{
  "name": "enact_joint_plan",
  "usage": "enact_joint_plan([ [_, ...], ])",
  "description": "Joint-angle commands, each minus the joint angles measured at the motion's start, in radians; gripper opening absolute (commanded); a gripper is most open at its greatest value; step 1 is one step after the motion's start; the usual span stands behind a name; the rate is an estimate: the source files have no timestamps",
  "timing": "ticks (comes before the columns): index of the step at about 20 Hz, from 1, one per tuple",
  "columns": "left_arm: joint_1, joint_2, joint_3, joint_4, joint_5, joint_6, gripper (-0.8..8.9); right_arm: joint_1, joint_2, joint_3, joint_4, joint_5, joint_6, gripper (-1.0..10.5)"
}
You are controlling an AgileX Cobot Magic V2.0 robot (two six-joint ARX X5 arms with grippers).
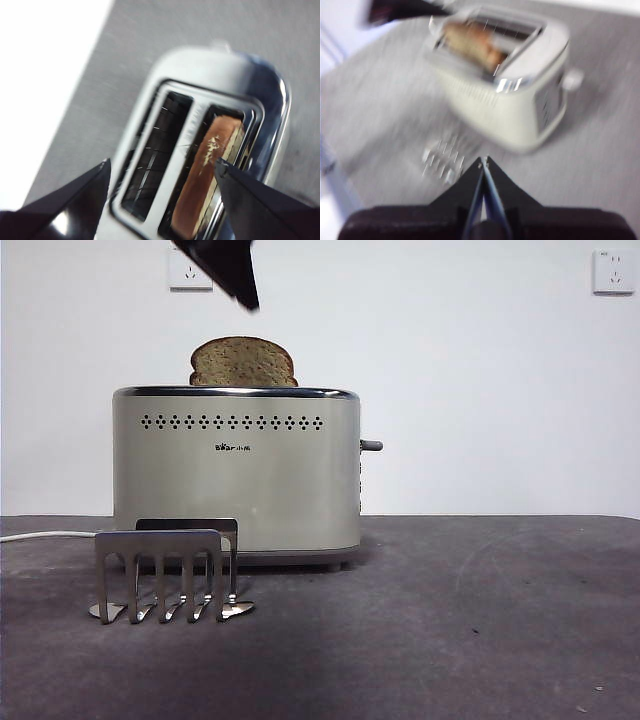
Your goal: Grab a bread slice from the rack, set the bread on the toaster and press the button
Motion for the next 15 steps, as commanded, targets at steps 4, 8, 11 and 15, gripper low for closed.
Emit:
enact_joint_plan([
  [4, -0.006, -0.174, -0.006, -0.07, 0.016, -0.237, 3.51, 0.003, 0.206, 0.001, 0.329, -0.002, 0.219, -0.1],
  [8, -0.012, -0.296, -0.006, -0.15, 0.09, -0.332, 3.5, 0.003, 0.376, 0.003, 0.547, -0.003, 0.36, -0.1],
  [11, -0.013, -0.35, -0.006, -0.194, 0.093, -0.357, 3.5, 0.003, 0.474, 0.04, 0.591, -0.026, 0.398, -0.1],
  [15, -0.013, -0.389, -0.006, -0.252, 0.124, -0.362, 3.5, 0.009, 0.581, 0.124, 0.59, -0.028, 0.423, -0.1],
])
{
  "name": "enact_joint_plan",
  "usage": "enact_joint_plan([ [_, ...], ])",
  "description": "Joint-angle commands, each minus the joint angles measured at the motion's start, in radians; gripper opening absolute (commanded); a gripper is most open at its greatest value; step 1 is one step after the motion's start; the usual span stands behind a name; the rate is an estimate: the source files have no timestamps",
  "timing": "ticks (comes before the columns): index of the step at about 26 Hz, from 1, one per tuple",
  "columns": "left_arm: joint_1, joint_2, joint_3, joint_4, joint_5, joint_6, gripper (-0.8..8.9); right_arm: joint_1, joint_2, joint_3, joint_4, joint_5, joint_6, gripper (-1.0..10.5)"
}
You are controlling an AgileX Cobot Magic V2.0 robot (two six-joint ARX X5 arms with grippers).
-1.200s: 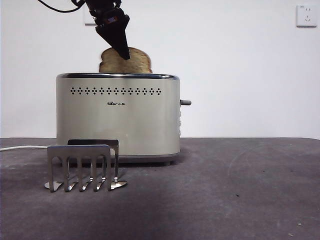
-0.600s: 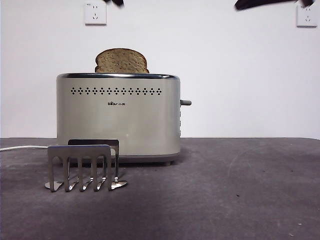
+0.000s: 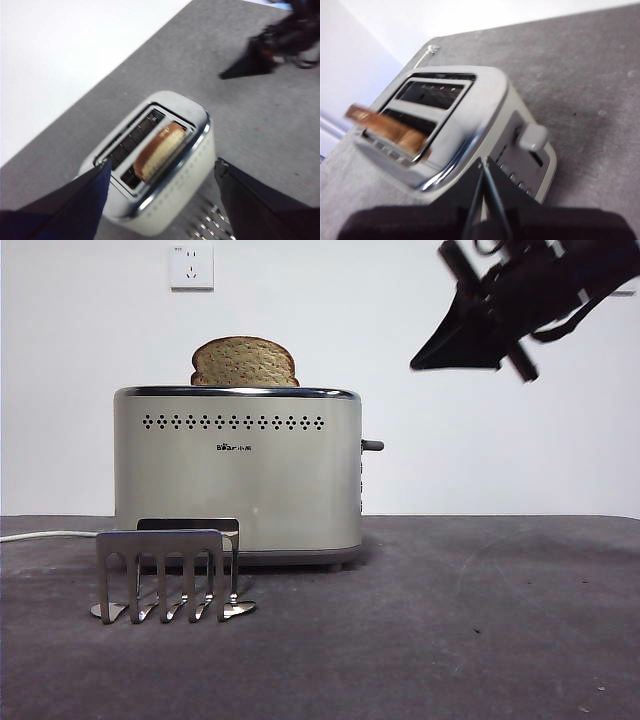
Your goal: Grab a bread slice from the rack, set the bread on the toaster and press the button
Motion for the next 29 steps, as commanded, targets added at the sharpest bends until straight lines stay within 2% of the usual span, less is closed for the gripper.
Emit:
enact_joint_plan([
  [1, -0.004, -0.019, -0.006, -0.037, 0.026, -0.032, 3.5, 0.01, 0.075, 0.068, 0.013, -0.005, 0.044, -0.1],
  [10, -0.004, -0.037, -0.006, -0.101, 0.035, -0.043, 3.5, 0.027, 0.245, 0.212, 0.008, -0.005, 0.078, -0.1],
  [14, -0.004, -0.037, -0.006, -0.104, 0.043, -0.047, 3.5, 0.029, 0.285, 0.222, 0.008, -0.003, 0.077, -0.1],
  [19, -0.004, -0.037, -0.006, -0.102, 0.11, -0.058, 3.5, 0.034, 0.323, 0.222, 0.011, -0.001, 0.061, -0.1],
  [29, -0.004, -0.037, -0.006, -0.105, 0.11, -0.064, 3.5, 0.035, 0.393, 0.222, 0.013, 0.0, 0.043, -0.1],
])
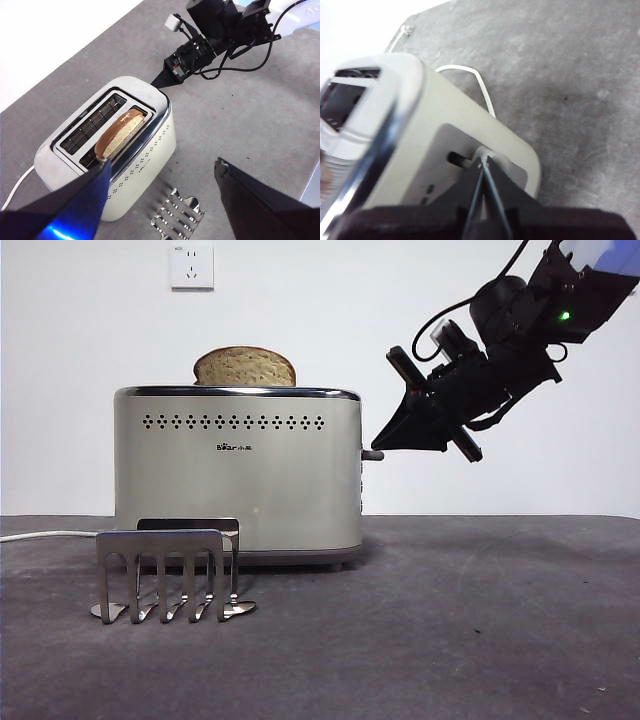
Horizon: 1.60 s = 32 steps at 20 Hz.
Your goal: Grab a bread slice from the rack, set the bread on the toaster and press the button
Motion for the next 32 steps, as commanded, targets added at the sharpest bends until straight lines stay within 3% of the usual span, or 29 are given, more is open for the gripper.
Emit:
enact_joint_plan([
  [1, -0.002, -0.002, -0.006, 0.0, 0.003, -0.014, 3.5, 0.007, 0.037, -0.003, -0.008, 0.003, -0.016, -0.1],
  [14, -0.002, -0.002, -0.006, -0.007, 0.002, -0.013, 3.5, 0.02, 0.149, -0.003, -0.085, 0.011, -0.084, -0.1],
  [25, -0.002, -0.002, -0.006, -0.008, 0.003, -0.013, 3.5, 0.02, 0.15, -0.003, -0.084, 0.007, -0.085, -0.1],
  [32, -0.002, -0.002, -0.006, -0.01, 0.002, -0.013, 3.5, 0.019, 0.023, 0.001, -0.079, 0.006, -0.083, -0.1],
])
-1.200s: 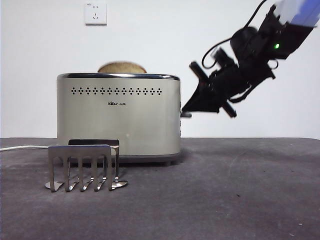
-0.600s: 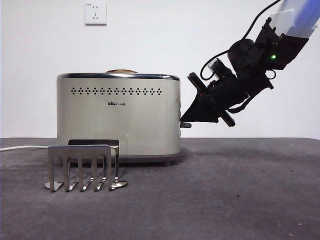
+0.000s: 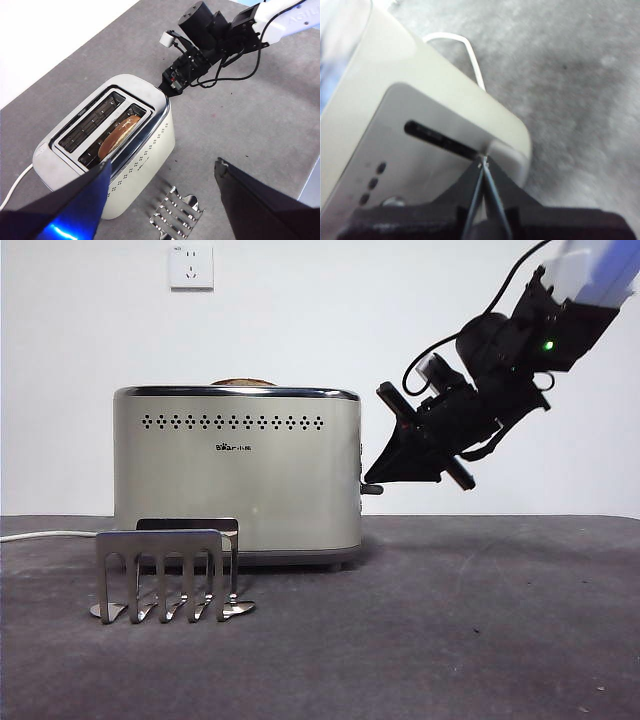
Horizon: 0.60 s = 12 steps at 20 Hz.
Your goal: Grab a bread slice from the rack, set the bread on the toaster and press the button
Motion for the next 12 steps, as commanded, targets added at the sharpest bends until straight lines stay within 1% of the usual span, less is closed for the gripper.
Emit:
enact_joint_plan([
  [1, -0.002, -0.001, -0.006, -0.003, 0.002, -0.013, 3.5, 0.003, -0.078, -0.019, -0.009, 0.006, -0.008, -0.1],
  [4, -0.002, -0.001, -0.006, -0.003, 0.003, -0.013, 3.5, 0.003, -0.217, -0.019, -0.055, 0.007, -0.008, -0.1],
  [7, -0.002, -0.001, -0.006, -0.003, 0.003, -0.013, 3.45, 0.003, -0.372, -0.019, -0.17, 0.006, -0.041, -0.1],
  [9, -0.002, -0.001, -0.006, -0.003, 0.003, -0.014, 3.45, 0.003, -0.479, -0.019, -0.284, 0.0, -0.051, -0.1],
  [12, -0.002, -0.001, -0.006, -0.02, 0.005, -0.014, 3.46, 0.005, -0.637, -0.019, -0.532, 0.0, -0.13, -0.1],
])
